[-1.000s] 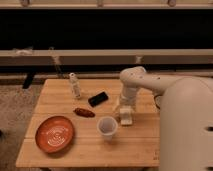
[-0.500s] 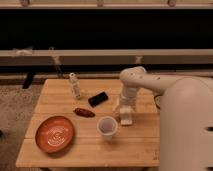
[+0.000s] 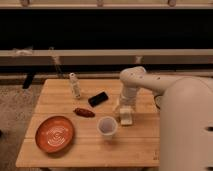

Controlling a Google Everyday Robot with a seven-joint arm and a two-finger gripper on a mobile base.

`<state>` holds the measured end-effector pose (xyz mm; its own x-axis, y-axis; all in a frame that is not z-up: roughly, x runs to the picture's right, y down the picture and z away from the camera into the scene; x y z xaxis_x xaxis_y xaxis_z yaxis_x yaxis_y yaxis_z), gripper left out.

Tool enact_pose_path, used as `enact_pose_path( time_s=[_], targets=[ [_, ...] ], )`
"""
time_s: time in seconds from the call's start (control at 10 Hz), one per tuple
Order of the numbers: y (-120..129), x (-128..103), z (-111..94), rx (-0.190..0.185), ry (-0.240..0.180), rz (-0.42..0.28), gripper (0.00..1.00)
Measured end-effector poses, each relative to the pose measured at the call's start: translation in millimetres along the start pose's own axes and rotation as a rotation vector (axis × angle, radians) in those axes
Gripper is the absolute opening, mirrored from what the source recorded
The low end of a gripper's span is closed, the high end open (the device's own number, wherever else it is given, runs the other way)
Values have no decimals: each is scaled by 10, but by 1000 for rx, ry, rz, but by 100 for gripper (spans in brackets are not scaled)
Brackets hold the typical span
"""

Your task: Pick up the ceramic bowl

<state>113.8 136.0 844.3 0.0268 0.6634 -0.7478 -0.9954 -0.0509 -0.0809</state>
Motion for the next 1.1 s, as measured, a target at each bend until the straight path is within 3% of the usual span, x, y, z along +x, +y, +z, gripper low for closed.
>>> enact_pose_path(
  time_s=[0.2, 0.4, 0.7, 0.9, 1.1],
  targets=[
    [64, -14, -43, -6, -9, -37, 80],
    [322, -57, -115, -17, -20, -92, 80],
    [1184, -75, -259, -37, -40, -240, 80],
    [1763, 124, -275, -44, -45, -351, 80],
    [2141, 398, -220, -42, -53, -440, 80]
  ],
)
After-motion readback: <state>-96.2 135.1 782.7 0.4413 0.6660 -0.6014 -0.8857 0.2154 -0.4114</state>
